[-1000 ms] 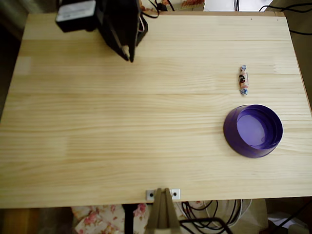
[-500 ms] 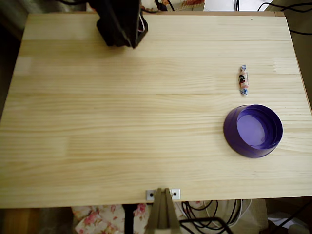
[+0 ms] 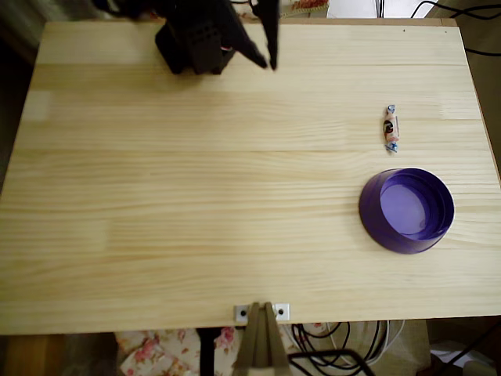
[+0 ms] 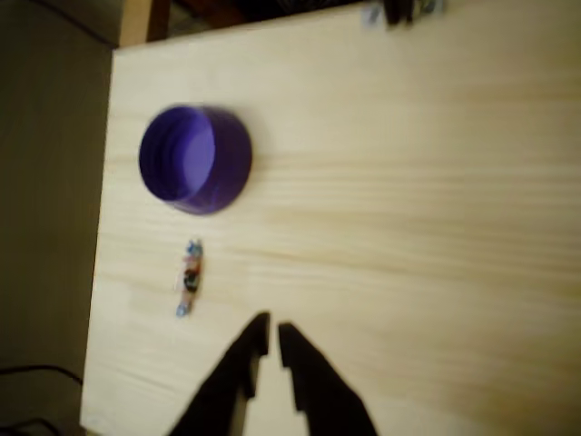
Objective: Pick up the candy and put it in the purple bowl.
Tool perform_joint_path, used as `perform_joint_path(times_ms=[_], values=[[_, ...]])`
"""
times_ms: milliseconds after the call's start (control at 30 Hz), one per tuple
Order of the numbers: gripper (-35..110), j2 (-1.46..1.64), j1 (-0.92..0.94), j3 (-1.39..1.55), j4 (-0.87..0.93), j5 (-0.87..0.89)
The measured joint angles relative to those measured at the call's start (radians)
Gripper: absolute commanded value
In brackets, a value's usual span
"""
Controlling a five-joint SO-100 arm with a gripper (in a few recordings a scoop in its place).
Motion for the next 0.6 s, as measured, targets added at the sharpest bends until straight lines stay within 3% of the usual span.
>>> perform_joint_path(times_ms=[233,600], values=[[0,-0.216,-0.153,-0.011,-0.041,0.181],[3,-0.296,-0.387,0.089,-0.153,0.436]])
